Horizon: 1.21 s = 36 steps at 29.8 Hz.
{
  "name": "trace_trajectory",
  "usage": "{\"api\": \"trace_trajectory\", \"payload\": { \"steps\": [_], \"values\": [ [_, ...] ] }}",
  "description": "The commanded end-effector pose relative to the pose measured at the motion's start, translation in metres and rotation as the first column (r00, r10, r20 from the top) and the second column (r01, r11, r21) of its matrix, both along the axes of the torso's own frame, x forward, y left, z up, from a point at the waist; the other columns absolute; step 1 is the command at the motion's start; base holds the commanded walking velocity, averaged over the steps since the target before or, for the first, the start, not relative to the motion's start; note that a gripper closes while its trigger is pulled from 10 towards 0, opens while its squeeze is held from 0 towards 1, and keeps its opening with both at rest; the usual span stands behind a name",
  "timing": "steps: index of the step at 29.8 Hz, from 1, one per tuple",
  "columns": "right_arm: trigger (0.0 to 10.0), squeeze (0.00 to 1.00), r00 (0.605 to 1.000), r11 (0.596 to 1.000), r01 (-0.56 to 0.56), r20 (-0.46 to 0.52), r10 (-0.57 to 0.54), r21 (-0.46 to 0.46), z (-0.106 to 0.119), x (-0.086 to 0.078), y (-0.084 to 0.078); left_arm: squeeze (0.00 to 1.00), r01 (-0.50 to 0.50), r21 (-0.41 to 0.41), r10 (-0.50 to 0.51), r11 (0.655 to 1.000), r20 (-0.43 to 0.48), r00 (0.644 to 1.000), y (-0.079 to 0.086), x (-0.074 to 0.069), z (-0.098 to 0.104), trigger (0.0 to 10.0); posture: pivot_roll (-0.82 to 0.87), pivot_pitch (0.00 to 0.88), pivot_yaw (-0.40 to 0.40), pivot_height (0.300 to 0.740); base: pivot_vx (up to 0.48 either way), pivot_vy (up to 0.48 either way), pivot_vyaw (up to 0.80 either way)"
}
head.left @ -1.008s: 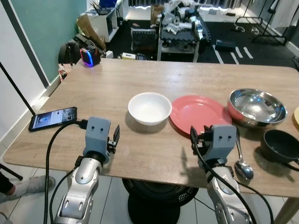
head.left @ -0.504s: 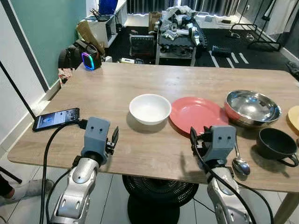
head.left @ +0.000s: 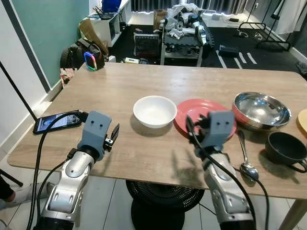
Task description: Setting the table
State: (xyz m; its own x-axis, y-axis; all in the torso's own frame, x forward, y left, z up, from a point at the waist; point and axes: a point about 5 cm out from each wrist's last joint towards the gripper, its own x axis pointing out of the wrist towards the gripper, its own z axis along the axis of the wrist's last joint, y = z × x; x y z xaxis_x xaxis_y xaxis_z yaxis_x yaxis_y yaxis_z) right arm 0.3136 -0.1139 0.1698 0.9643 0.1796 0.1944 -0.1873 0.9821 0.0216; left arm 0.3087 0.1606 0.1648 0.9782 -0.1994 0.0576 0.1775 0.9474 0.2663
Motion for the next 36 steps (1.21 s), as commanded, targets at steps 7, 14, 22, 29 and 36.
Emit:
{"api": "trace_trajectory", "payload": {
  "steps": [7,14,22,29,36],
  "values": [
    [10.0,0.00,0.999,0.999,-0.027,-0.020,0.026,-0.020,-0.004,-0.001,0.002,0.00,-0.060,0.047,0.059,0.997,0.005,0.998,0.004,0.013,-0.010,10.0,0.01,0.065,0.061,0.740,0.000,0.000,0.00],
    [10.0,0.00,0.995,0.996,0.080,0.058,-0.079,-0.029,0.013,-0.002,-0.026,0.00,-0.054,0.015,0.052,0.998,0.136,0.989,-0.002,0.038,0.012,10.0,-0.06,0.073,0.095,0.740,0.000,0.000,0.00],
    [10.0,0.00,0.966,0.966,0.250,0.077,-0.246,-0.061,0.012,-0.014,-0.072,0.00,-0.077,0.079,0.066,0.994,0.132,0.989,0.005,0.061,0.008,10.0,-0.10,0.077,0.128,0.740,0.000,0.000,0.00],
    [10.0,0.00,0.934,0.932,0.353,0.094,-0.345,-0.085,0.014,-0.023,-0.102,0.00,-0.077,0.092,0.068,0.993,0.091,0.994,0.014,0.075,0.004,10.0,-0.13,0.076,0.155,0.740,0.000,0.000,0.00],
    [10.0,0.00,0.926,0.924,0.372,0.104,-0.363,-0.085,0.017,-0.028,-0.105,0.00,-0.063,0.134,0.060,0.989,0.030,0.998,0.015,0.079,-0.007,10.0,-0.16,0.072,0.169,0.740,0.000,0.000,0.00]
  ]
}}
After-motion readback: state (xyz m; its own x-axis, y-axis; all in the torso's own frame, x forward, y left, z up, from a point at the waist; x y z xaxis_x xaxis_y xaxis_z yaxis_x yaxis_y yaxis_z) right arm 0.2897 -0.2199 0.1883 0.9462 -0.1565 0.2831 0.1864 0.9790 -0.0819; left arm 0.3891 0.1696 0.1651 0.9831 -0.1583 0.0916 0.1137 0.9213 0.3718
